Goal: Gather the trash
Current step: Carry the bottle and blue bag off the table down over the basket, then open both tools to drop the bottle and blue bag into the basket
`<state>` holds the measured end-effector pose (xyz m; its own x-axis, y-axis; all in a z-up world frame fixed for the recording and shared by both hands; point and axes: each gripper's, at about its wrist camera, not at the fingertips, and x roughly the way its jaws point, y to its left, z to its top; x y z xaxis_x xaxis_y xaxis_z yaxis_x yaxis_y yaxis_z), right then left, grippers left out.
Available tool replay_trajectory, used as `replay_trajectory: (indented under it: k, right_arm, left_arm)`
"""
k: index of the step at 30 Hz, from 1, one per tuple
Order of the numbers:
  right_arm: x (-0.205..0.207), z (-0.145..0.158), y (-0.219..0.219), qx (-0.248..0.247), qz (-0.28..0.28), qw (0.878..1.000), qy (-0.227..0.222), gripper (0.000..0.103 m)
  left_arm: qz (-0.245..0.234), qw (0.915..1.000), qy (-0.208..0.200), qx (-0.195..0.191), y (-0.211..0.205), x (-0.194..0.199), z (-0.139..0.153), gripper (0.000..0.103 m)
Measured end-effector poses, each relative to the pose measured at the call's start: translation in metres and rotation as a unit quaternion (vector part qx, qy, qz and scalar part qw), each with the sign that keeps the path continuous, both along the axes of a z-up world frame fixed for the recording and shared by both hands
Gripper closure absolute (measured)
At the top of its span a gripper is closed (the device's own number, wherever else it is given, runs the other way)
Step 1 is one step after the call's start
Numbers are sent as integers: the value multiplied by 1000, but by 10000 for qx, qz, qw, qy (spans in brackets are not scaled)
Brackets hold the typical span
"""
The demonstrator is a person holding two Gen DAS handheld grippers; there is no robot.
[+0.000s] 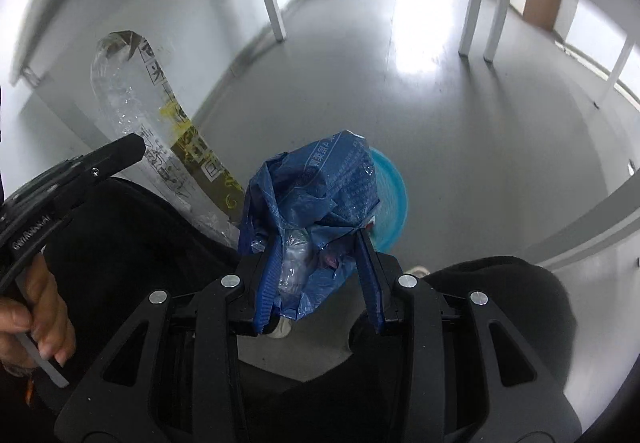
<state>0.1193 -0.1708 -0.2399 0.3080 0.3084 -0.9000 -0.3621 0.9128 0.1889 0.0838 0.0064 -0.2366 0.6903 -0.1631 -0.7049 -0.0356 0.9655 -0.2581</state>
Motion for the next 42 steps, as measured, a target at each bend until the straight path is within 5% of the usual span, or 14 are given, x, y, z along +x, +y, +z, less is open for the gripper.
replay_trajectory:
  k: [18, 32, 42]
  right_arm:
    - [86, -114, 24, -166, -491, 9895, 1349, 69]
    - [139, -220, 24, -297, -1150, 9578, 2616, 68]
    - [145, -252, 30, -420, -1302, 9478, 2881, 61]
  left_arm:
    - [440, 9879, 1451, -331, 22, 103, -106, 103]
    - [702, 9574, 2720, -664, 31, 157, -195, 103]
    - [669, 9413, 3213, -788, 32, 170, -222, 103]
